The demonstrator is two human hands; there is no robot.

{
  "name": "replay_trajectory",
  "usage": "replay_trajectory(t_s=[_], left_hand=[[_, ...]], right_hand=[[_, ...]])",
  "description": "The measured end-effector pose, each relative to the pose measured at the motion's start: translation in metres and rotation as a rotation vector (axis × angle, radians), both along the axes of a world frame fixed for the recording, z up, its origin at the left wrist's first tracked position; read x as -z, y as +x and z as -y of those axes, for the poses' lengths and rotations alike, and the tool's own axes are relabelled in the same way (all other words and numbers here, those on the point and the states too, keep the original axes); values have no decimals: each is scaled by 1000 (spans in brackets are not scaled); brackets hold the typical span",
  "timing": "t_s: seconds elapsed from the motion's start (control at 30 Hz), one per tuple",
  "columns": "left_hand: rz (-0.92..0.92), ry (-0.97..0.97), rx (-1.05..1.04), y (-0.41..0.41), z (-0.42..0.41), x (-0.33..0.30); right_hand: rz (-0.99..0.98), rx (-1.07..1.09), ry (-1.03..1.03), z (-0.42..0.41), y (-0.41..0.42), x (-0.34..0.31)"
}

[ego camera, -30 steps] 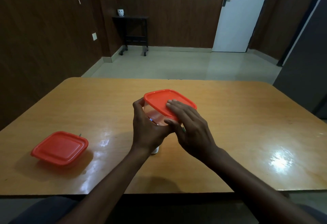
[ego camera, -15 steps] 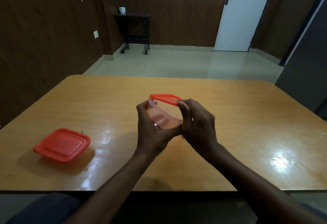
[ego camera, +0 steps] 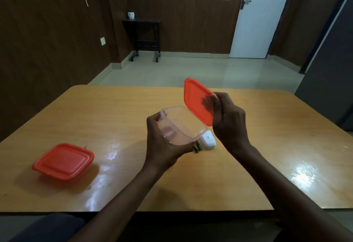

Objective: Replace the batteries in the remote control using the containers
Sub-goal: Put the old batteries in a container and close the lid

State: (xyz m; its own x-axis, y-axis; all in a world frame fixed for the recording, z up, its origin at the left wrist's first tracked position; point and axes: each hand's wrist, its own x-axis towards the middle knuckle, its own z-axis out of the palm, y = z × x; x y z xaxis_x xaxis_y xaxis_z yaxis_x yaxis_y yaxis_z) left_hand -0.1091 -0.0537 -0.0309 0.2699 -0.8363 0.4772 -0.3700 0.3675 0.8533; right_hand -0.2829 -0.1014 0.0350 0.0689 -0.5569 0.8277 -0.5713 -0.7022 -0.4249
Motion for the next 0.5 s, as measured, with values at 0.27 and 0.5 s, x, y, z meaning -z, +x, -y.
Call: replay_trajectory(t_s=[0.27, 0.5], left_hand=[[-21, 7, -52, -3, 7, 2], [-48, -2, -61, -9, 8, 3]], right_hand=[[271, 293, 366, 30, -15, 8], [1159, 145, 1027, 63, -32, 29]])
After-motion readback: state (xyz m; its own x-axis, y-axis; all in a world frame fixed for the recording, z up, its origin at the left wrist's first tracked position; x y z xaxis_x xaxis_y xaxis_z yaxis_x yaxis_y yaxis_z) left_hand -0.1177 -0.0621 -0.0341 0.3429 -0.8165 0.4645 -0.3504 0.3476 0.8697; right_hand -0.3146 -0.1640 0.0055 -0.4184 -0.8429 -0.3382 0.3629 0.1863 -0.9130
